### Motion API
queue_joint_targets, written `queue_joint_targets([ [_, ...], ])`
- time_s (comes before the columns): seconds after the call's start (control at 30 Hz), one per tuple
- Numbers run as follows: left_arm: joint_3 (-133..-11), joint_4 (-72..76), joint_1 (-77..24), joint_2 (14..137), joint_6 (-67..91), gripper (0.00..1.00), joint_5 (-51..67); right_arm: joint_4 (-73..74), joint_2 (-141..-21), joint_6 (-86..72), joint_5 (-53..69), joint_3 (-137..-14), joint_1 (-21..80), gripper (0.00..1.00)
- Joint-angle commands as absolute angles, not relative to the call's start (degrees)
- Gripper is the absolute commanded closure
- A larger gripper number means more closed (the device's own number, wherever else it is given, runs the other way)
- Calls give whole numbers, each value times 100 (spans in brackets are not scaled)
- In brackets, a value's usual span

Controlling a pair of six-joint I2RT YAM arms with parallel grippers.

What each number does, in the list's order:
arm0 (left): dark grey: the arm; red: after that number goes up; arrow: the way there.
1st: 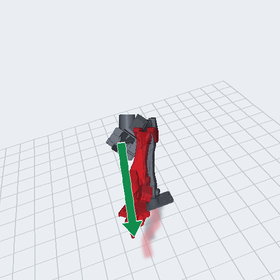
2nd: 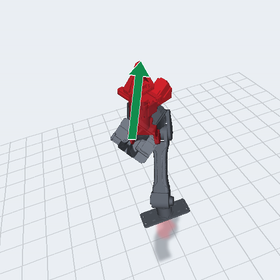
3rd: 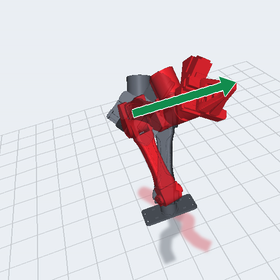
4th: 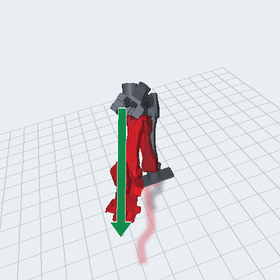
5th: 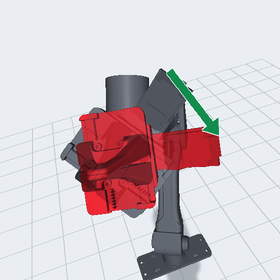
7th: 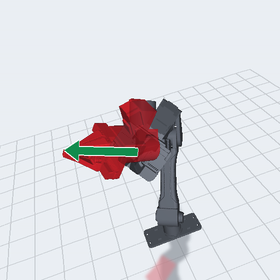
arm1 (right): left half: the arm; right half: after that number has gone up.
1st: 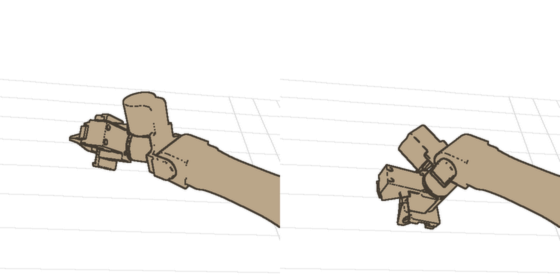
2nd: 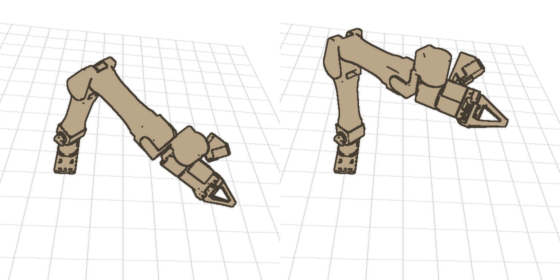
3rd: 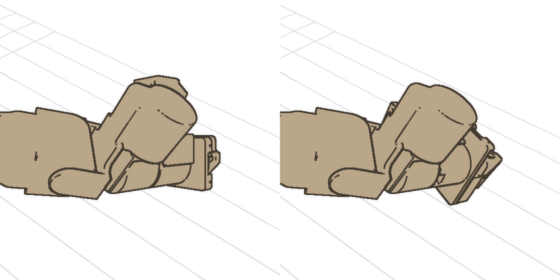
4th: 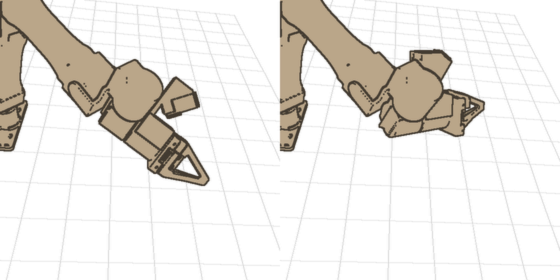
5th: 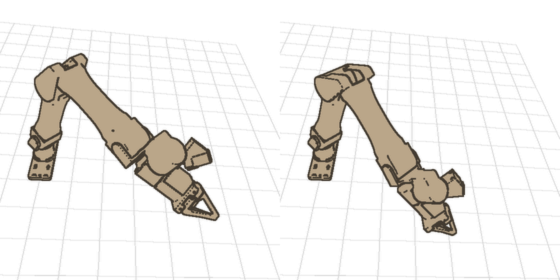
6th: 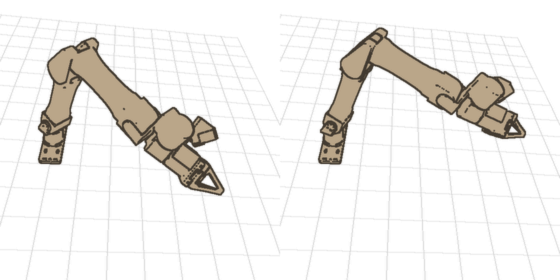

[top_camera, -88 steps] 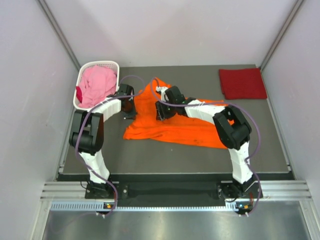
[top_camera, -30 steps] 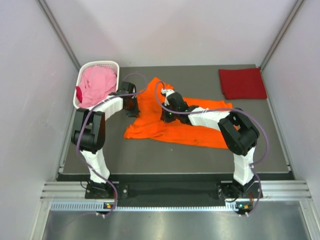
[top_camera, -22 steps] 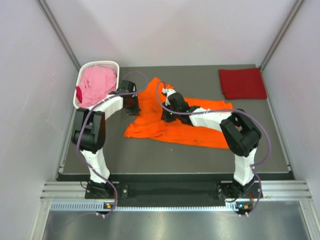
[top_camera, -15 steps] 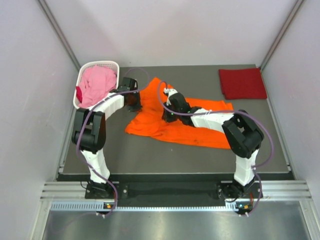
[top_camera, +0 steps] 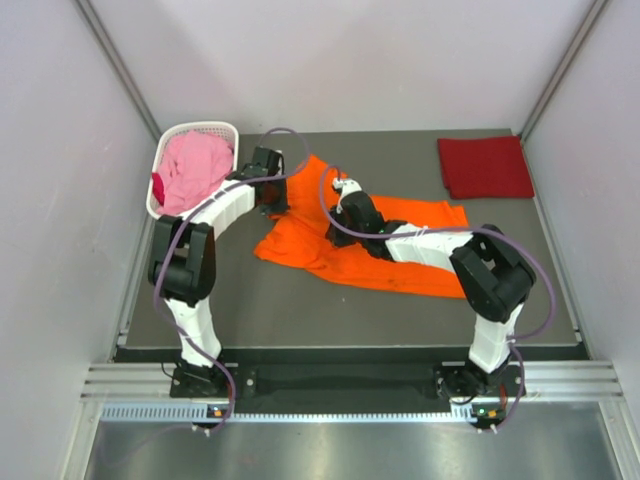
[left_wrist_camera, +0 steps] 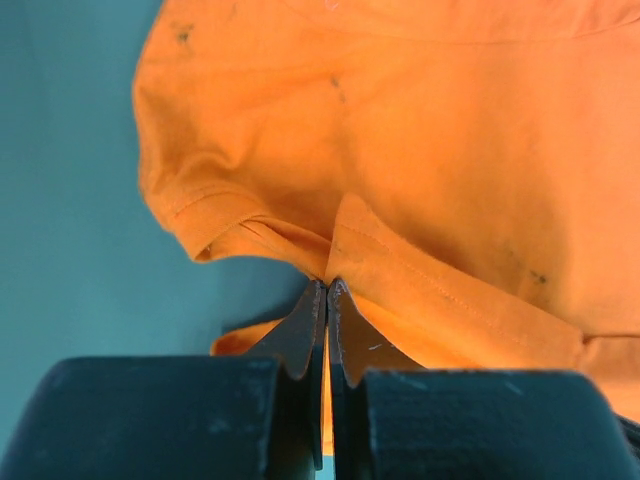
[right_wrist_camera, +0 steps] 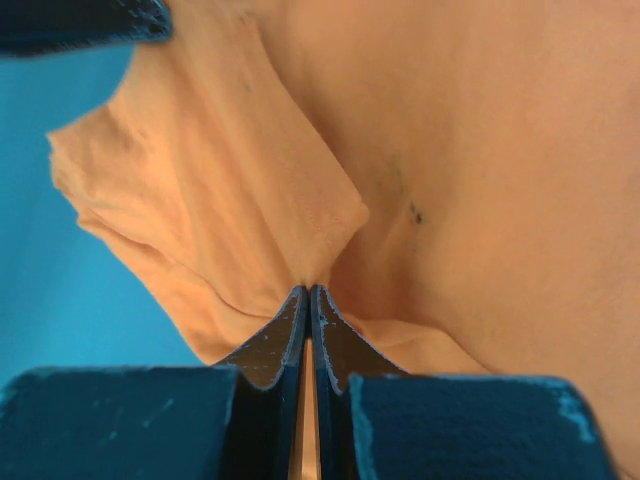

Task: Fold and stack the t-shirts
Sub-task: Fold the tshirt

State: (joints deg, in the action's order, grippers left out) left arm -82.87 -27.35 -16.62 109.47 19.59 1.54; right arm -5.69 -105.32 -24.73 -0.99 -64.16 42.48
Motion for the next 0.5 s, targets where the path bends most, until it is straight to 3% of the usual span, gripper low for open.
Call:
queue_joint_targets([
  [0.0, -8272, -2874, -1740, 10679, 1977, 100, -290, -879, -10195, -2523, -158, -6425, 4421, 100],
  [0.47, -8209, -2935, -1749, 10538, 2021, 89, -202, -853, -10143, -2558, -123, -6416, 4465, 100],
])
